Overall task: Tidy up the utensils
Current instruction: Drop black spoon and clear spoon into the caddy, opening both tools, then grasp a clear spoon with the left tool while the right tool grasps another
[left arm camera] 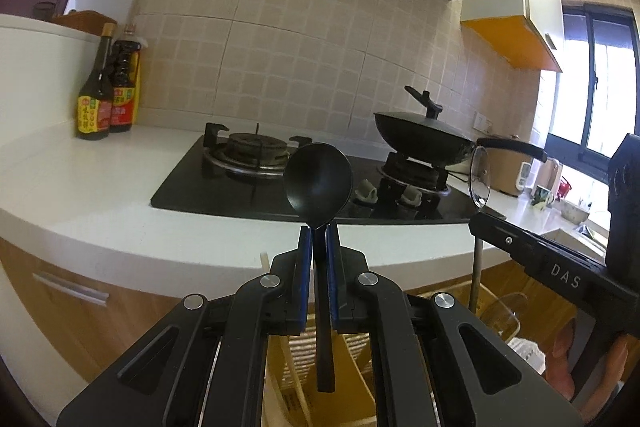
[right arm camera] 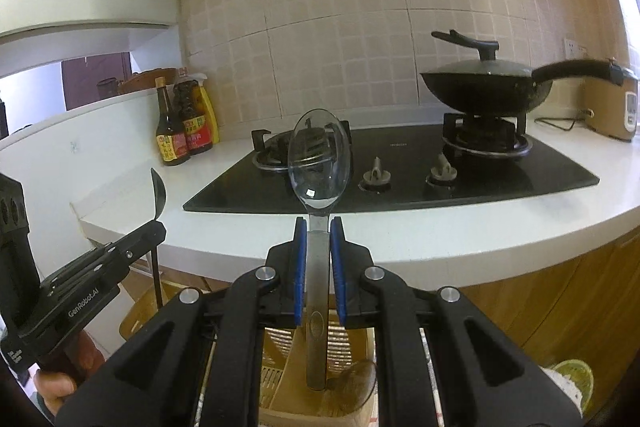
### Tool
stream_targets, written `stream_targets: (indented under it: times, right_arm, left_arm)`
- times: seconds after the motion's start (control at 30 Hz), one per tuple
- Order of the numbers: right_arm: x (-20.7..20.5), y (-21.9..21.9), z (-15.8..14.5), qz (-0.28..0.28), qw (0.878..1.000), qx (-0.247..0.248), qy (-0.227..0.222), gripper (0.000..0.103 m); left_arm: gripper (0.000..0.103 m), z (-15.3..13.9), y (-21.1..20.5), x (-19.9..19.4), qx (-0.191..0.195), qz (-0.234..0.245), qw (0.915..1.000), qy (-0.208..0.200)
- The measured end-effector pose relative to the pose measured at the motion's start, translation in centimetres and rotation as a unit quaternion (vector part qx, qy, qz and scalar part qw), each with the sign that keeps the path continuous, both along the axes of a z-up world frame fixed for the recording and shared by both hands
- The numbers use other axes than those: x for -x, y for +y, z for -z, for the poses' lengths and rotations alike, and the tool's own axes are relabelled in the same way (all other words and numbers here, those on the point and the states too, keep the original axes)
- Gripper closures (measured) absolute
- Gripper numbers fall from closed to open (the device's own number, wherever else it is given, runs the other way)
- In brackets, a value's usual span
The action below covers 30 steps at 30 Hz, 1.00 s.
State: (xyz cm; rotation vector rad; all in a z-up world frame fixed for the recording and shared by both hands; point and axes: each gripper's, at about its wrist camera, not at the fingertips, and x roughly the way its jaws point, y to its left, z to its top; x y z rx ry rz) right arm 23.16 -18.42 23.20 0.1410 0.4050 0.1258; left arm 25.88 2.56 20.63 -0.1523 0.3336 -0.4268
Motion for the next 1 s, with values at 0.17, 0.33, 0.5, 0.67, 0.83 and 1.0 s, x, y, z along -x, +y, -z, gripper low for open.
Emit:
stream_targets:
  times: [0.17,0.33,0.5,0.67,0.83,1.0]
  right_arm:
    - [1.2,-0.1,0.6,-0.007,1.000,-0.002,0.016,0.093]
    - [3.2,-0.3,0.4,-0.006,1.000,-0.007,0.029,0.090]
    - [5.9,-0.5,-0.4,-0.010,0.999,-0.016,0.038,0.073]
    - [9.4,-0.8,-1.6,-0.006,0.999,-0.015,0.041,0.059]
    - [12.6,-0.4,-1.5,-0.008,0.996,0.009,0.092,0.059]
    - [14.7,0.6,0.6,-0.035,0.982,0.033,0.183,0.059]
  left_arm:
    - [0.091,0.2,0.5,0.9,0.000,0.007,1.0000,0.007]
    - [0.072,-0.2,1.4,2.8,0.008,0.015,0.9998,0.012]
    - [0.066,-0.8,2.4,5.2,0.013,0.023,0.9995,0.019]
    - [0.060,-1.3,3.3,8.1,0.026,0.041,0.9981,0.037]
    - [0.060,-1.1,3.0,11.4,-0.014,0.060,0.9949,0.080]
    - [0.060,0.1,1.7,15.0,-0.066,0.082,0.9872,0.119]
